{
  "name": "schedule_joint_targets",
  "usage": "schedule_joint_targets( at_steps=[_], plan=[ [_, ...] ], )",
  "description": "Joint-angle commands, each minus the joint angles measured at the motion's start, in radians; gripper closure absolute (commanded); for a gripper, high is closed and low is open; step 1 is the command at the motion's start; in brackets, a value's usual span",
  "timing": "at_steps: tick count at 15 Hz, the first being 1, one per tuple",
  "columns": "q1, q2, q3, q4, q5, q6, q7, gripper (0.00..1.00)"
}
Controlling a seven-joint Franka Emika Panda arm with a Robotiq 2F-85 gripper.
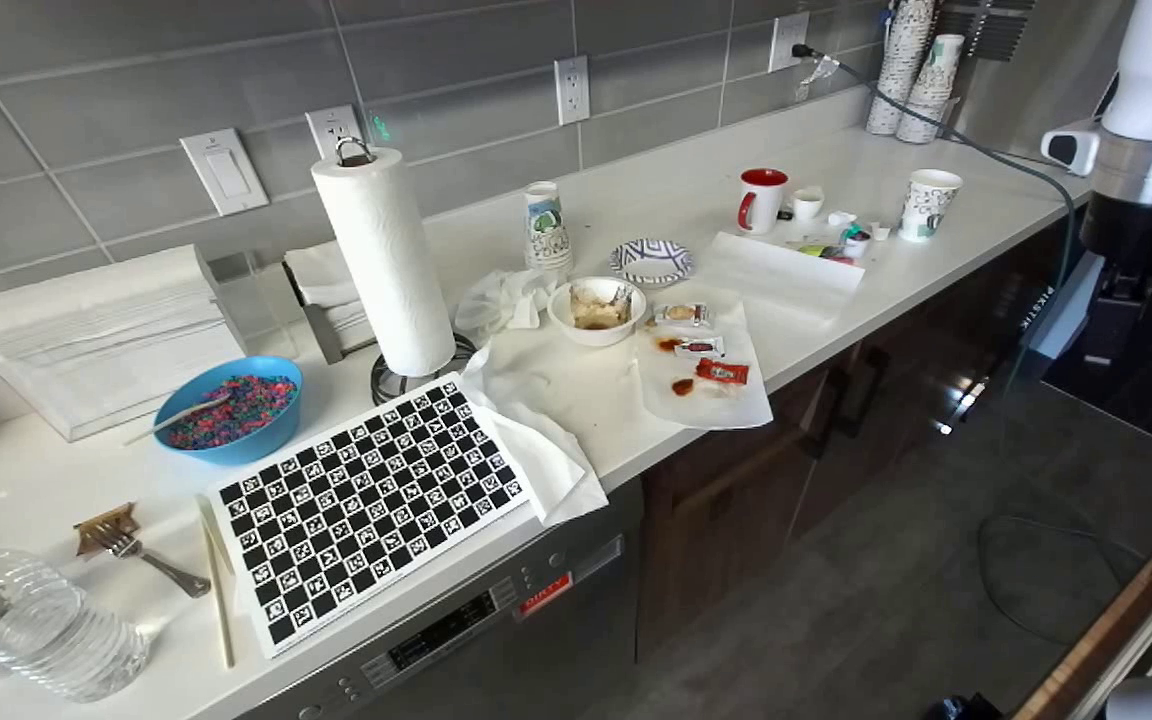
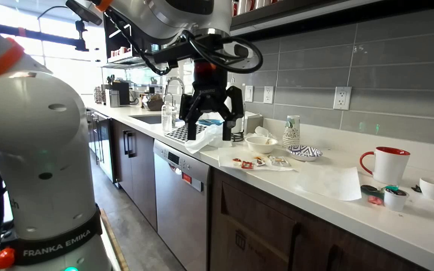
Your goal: Put the tomato sachet inside the bin
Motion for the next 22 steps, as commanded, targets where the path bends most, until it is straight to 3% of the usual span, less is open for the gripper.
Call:
schedule_joint_targets(
  at_steps=[1, 5, 8, 9, 11, 14, 15, 16, 22],
  plan=[
    [0.025, 0.097, -0.031, 0.004, -0.106, 0.247, -0.018, 0.0],
    [0.074, 0.232, -0.123, 0.016, -0.232, 0.596, -0.031, 0.0],
    [0.133, 0.381, -0.22, 0.042, -0.201, 0.867, -0.083, 0.0],
    [0.089, 0.267, -0.165, 0.011, -0.208, 0.756, -0.049, 0.0],
    [0.113, 0.344, -0.203, 0.025, -0.208, 0.845, -0.065, 0.0],
    [0.121, 0.379, -0.207, 0.037, -0.208, 0.859, -0.065, 0.0],
    [0.072, 0.383, -0.153, 0.035, -0.161, 0.868, -0.099, 0.0],
    [0.059, 0.388, -0.139, 0.05, -0.117, 0.818, -0.038, 0.0],
    [0.133, 0.47, -0.05, 0.11, 0.17, 0.669, 0.031, 0.0]
  ],
)
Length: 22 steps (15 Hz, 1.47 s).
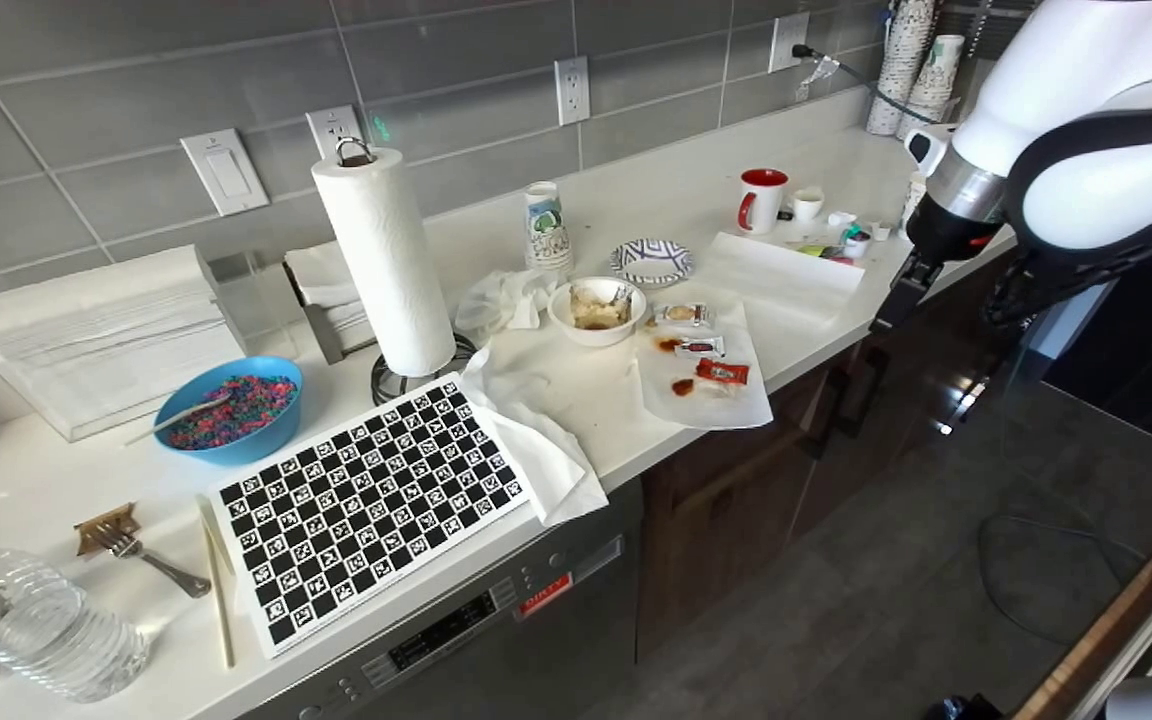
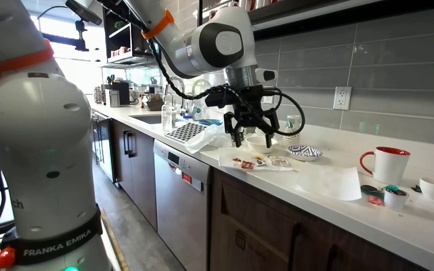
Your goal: Put the tomato sachet inside the bin
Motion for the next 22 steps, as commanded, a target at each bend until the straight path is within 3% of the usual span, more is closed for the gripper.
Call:
schedule_joint_targets(
  at_steps=[1, 5, 6, 11, 15, 22],
  plan=[
    [0.044, 0.081, 0.058, 0.058, 0.121, -0.058, 0.039, 0.0],
    [0.092, 0.155, 0.096, 0.09, 0.201, -0.019, 0.004, 0.0],
    [0.059, 0.094, 0.103, 0.057, 0.163, -0.029, 0.017, 0.0],
    [0.072, 0.133, 0.116, 0.075, 0.187, -0.02, 0.027, 0.0],
    [0.119, 0.244, 0.125, 0.112, 0.245, 0.066, -0.03, 0.0],
    [0.106, 0.421, 0.175, 0.197, 0.233, 0.198, -0.076, 0.02]
  ],
)
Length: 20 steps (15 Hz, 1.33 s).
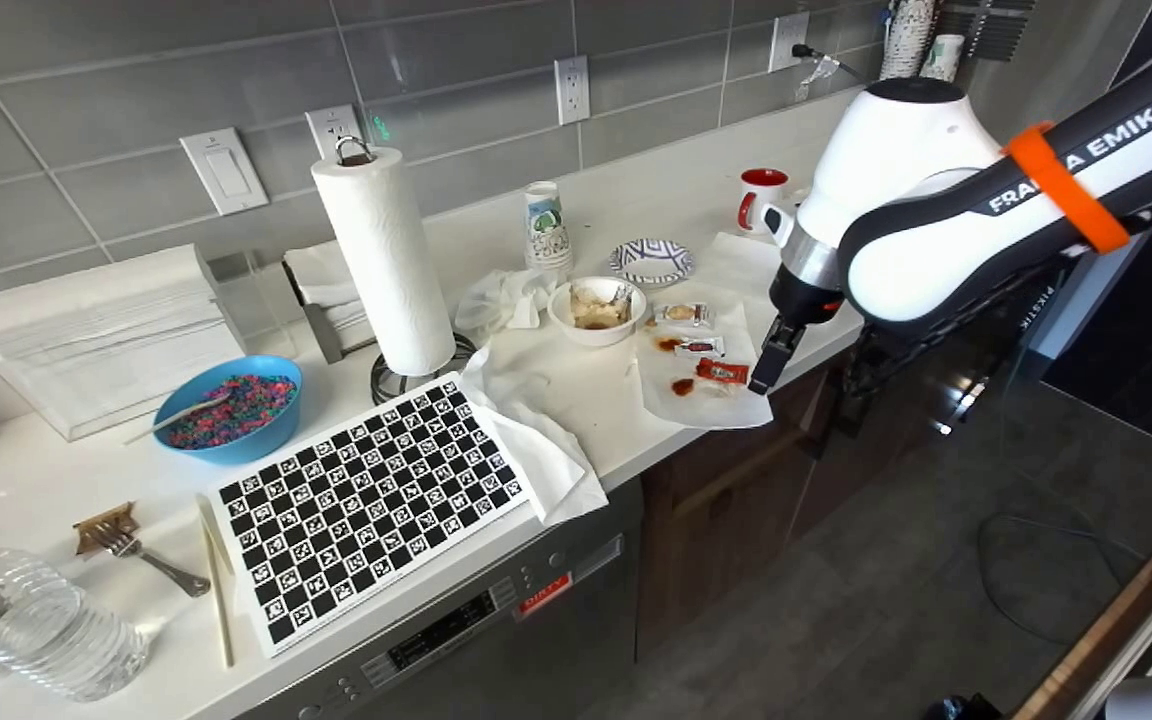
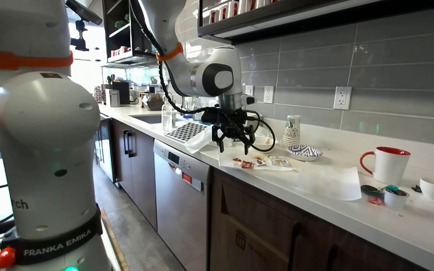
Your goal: Put the tomato sachet inside the bin
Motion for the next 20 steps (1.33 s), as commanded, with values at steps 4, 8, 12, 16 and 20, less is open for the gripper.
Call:
schedule_joint_targets(
  at_steps=[4, 8, 12, 16, 20],
  plan=[
    [-0.042, 0.15, 0.026, 0.111, 0.011, 0.04, -0.065, 0.12],
    [-0.07, 0.2, 0.036, 0.159, 0.006, 0.036, -0.087, 0.27],
    [-0.094, 0.244, 0.052, 0.196, 0.006, 0.031, -0.102, 0.39],
    [-0.114, 0.277, 0.07, 0.222, 0.005, 0.029, -0.112, 0.54],
    [-0.129, 0.299, 0.084, 0.237, 0.003, 0.027, -0.119, 0.71]
  ],
)
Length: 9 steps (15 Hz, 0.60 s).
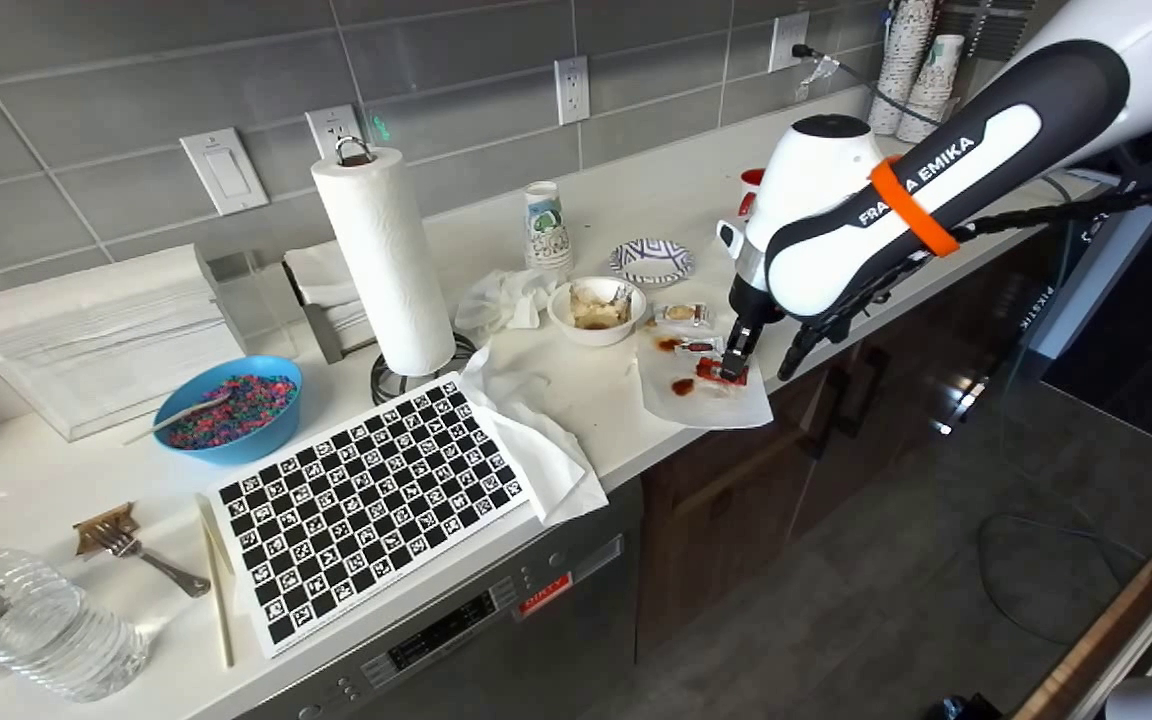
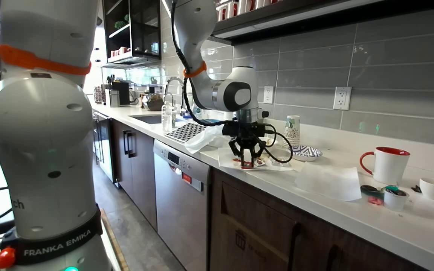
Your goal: Put the tomato sachet inside the bin
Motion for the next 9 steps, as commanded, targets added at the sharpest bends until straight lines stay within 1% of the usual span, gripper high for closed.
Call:
schedule_joint_targets(
  at_steps=[1, 3, 4, 6, 7, 9],
  plan=[
    [-0.028, 0.035, 0.025, 0.026, 0.004, 0.001, -0.02, 0.81],
    [-0.033, 0.039, 0.03, 0.03, 0.002, 0.001, -0.019, 0.85],
    [-0.034, 0.037, 0.031, 0.03, 0.001, 0.003, -0.017, 0.94],
    [-0.037, 0.034, 0.033, 0.029, 0.001, 0.003, -0.018, 0.96],
    [-0.038, 0.032, 0.034, 0.028, 0.001, 0.003, -0.019, 1.0],
    [-0.041, 0.03, 0.037, 0.026, 0.004, 0.003, -0.022, 1.0]
  ],
)
